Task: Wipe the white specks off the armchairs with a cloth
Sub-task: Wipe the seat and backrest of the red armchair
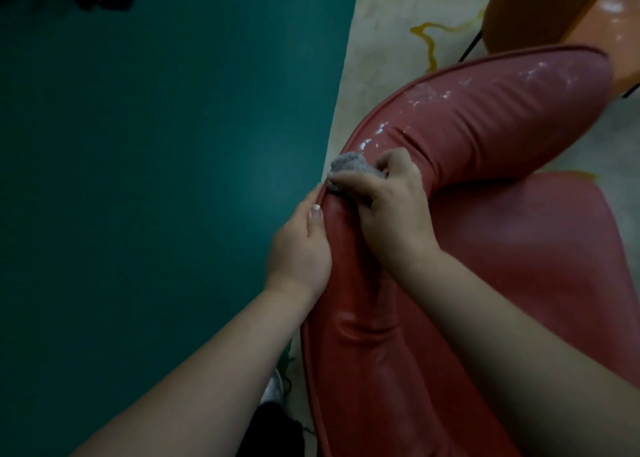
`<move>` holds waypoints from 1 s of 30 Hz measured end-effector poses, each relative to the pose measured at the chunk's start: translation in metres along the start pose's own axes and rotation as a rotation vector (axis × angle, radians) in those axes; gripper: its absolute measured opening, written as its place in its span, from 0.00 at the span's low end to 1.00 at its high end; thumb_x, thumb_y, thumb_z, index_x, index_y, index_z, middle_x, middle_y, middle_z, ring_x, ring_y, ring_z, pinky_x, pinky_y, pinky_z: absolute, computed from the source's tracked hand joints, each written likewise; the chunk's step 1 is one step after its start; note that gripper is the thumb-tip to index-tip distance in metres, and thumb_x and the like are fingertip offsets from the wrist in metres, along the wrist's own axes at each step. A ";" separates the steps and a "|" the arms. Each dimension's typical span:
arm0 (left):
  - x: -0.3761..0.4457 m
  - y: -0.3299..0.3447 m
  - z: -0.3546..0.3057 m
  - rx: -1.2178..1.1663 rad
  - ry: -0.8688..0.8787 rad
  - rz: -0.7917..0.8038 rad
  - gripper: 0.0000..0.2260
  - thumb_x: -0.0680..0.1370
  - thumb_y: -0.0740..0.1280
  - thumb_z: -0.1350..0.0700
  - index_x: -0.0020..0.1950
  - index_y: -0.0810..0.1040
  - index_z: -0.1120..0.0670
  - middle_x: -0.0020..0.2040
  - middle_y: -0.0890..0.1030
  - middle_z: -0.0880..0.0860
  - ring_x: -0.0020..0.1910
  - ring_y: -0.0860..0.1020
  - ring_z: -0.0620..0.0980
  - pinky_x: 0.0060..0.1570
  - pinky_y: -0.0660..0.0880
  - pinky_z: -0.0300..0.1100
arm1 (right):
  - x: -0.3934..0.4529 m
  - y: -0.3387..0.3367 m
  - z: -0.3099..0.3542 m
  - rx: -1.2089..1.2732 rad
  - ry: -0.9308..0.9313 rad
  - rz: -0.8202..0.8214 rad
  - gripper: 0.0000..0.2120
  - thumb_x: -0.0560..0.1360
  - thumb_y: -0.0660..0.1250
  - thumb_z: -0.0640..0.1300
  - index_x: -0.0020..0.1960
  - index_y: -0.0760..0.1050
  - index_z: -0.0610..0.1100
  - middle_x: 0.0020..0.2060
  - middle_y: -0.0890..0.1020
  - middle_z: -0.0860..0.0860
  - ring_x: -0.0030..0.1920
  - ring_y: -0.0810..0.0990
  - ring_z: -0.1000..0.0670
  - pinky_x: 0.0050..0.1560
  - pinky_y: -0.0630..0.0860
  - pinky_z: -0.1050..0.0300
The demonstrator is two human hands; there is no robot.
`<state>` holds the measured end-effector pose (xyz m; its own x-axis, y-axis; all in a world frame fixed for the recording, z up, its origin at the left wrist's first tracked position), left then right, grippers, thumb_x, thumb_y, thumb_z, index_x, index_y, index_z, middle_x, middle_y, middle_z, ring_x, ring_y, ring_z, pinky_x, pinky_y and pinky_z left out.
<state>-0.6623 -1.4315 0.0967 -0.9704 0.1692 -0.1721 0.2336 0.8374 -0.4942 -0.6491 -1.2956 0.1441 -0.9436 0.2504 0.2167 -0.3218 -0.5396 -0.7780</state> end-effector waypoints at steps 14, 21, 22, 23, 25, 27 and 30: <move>0.079 0.027 -0.019 -0.220 0.053 0.220 0.23 0.77 0.53 0.49 0.68 0.75 0.54 0.64 0.78 0.51 0.65 0.74 0.48 0.68 0.68 0.48 | 0.017 -0.002 -0.012 -0.050 0.114 -0.085 0.14 0.74 0.67 0.42 0.55 0.82 0.55 0.49 0.73 0.43 0.48 0.72 0.40 0.48 0.74 0.45; 0.078 0.028 -0.014 -0.217 0.009 0.197 0.24 0.77 0.51 0.46 0.65 0.77 0.53 0.61 0.80 0.51 0.62 0.76 0.50 0.64 0.71 0.47 | 0.051 -0.004 -0.024 -0.117 0.203 -0.130 0.13 0.73 0.68 0.42 0.55 0.82 0.55 0.48 0.73 0.42 0.48 0.72 0.38 0.46 0.74 0.43; 0.078 0.029 -0.015 -0.211 0.006 0.206 0.24 0.77 0.51 0.46 0.66 0.77 0.53 0.61 0.80 0.51 0.62 0.76 0.50 0.64 0.71 0.47 | 0.060 -0.005 -0.028 -0.131 0.239 -0.149 0.12 0.74 0.68 0.44 0.55 0.82 0.55 0.48 0.73 0.42 0.48 0.72 0.39 0.47 0.74 0.42; 0.078 0.029 -0.016 -0.207 0.006 0.218 0.24 0.77 0.51 0.46 0.66 0.76 0.54 0.61 0.80 0.52 0.62 0.76 0.50 0.64 0.70 0.47 | 0.064 -0.005 -0.031 -0.136 0.269 -0.167 0.11 0.75 0.68 0.45 0.55 0.82 0.55 0.49 0.73 0.42 0.48 0.72 0.39 0.48 0.74 0.43; 0.077 0.028 -0.017 -0.200 0.012 0.253 0.25 0.77 0.51 0.47 0.67 0.75 0.55 0.62 0.79 0.52 0.63 0.75 0.50 0.65 0.70 0.48 | 0.051 -0.004 -0.029 -0.127 0.285 -0.202 0.11 0.75 0.67 0.46 0.55 0.82 0.56 0.48 0.72 0.43 0.47 0.72 0.40 0.48 0.74 0.44; 0.079 0.027 -0.018 -0.193 0.014 0.286 0.25 0.77 0.51 0.46 0.68 0.75 0.54 0.63 0.79 0.51 0.64 0.75 0.49 0.66 0.69 0.47 | 0.024 0.000 -0.022 -0.086 0.283 -0.221 0.12 0.74 0.66 0.45 0.55 0.82 0.56 0.48 0.71 0.45 0.46 0.73 0.41 0.47 0.75 0.45; 0.084 0.028 -0.022 -0.168 0.024 0.305 0.25 0.77 0.50 0.46 0.68 0.75 0.53 0.62 0.79 0.50 0.63 0.75 0.48 0.65 0.69 0.45 | 0.010 0.001 -0.017 -0.077 0.281 -0.207 0.14 0.73 0.66 0.43 0.55 0.82 0.56 0.47 0.71 0.45 0.46 0.73 0.42 0.45 0.76 0.46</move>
<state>-0.7389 -1.3827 0.0869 -0.8588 0.4355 -0.2696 0.5022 0.8197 -0.2755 -0.6574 -1.2798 0.1349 -0.7970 0.5655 0.2121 -0.4872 -0.3943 -0.7792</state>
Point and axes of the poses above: each hand's wrist, its own x-axis towards the middle knuckle, its own y-axis out of the palm, z = x × y, the point moved 5 cm from there along x, towards the middle knuckle
